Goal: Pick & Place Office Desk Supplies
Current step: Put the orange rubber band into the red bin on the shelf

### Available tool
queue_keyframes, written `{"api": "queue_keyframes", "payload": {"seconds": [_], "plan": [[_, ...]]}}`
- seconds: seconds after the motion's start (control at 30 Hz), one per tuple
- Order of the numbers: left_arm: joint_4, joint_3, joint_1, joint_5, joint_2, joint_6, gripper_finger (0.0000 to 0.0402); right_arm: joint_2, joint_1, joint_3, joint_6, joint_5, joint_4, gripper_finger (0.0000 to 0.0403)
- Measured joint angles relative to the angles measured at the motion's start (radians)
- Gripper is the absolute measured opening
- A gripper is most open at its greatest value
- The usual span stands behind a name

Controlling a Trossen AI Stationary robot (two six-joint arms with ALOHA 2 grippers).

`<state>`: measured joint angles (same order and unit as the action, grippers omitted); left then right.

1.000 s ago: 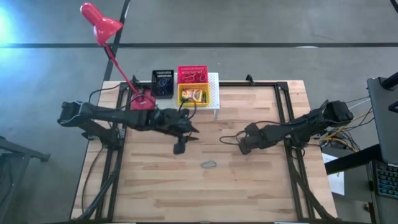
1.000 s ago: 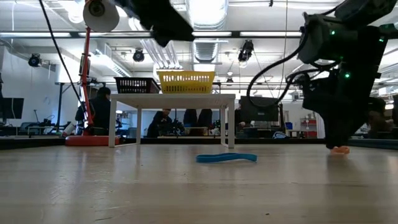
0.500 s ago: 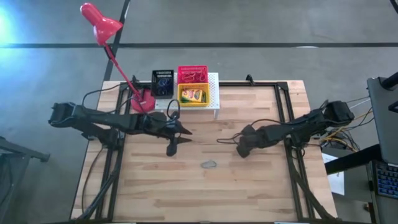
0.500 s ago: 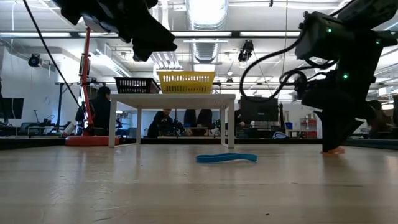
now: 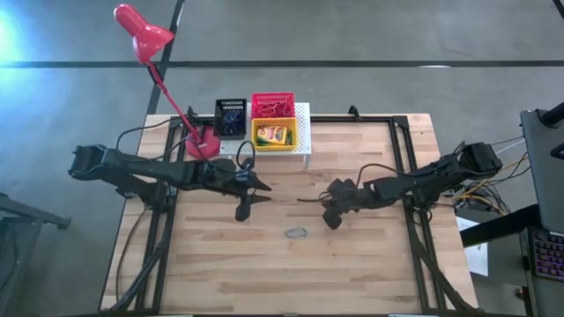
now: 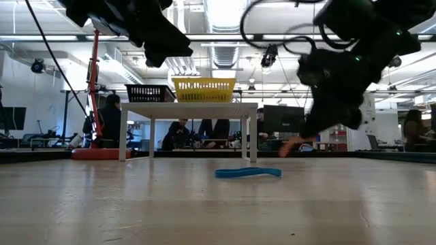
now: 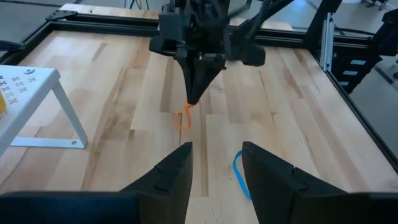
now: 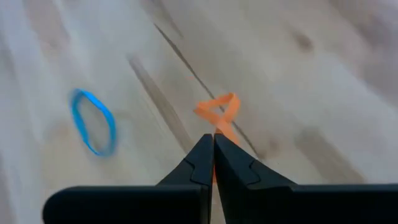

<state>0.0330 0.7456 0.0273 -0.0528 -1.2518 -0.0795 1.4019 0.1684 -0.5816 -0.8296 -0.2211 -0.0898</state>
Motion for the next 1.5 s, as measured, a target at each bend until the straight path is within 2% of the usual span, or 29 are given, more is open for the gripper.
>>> {"api": "queue_keyframes", "payload": {"seconds": [0.17,0.37,0.5,0.73,0.87,1.03,1.3,1.5], "plan": [[0.052,-0.008,0.002,0.0,-0.024,0.023,0.0142,0.0,0.0,-0.013,0.112,-0.014,0.163,0.0008],[0.385,-0.089,0.002,-0.009,-0.133,0.121,0.0153,0.014,-0.001,-0.035,0.227,-0.039,0.349,0.0008],[0.564,-0.105,0.003,-0.029,-0.205,0.126,0.0186,0.014,-0.001,-0.053,0.26,-0.04,0.371,0.0008],[0.7,-0.104,0.003,-0.014,-0.348,0.124,0.027,0.014,-0.001,-0.073,0.29,-0.042,0.366,0.0008],[0.787,-0.104,0.003,0.005,-0.418,0.124,0.029,0.014,-0.001,-0.082,0.293,-0.042,0.366,0.0008],[0.849,-0.09,0.003,0.043,-0.468,0.105,0.0281,0.014,-0.001,-0.085,0.307,-0.041,0.365,0.0008],[0.839,-0.014,0.004,0.049,-0.531,0.106,0.0247,0.014,0.0,-0.085,0.31,-0.04,0.364,0.0008],[0.817,-0.007,0.004,0.049,-0.533,0.113,0.0187,0.014,-0.001,-0.084,0.311,-0.04,0.36,0.0008]]}}
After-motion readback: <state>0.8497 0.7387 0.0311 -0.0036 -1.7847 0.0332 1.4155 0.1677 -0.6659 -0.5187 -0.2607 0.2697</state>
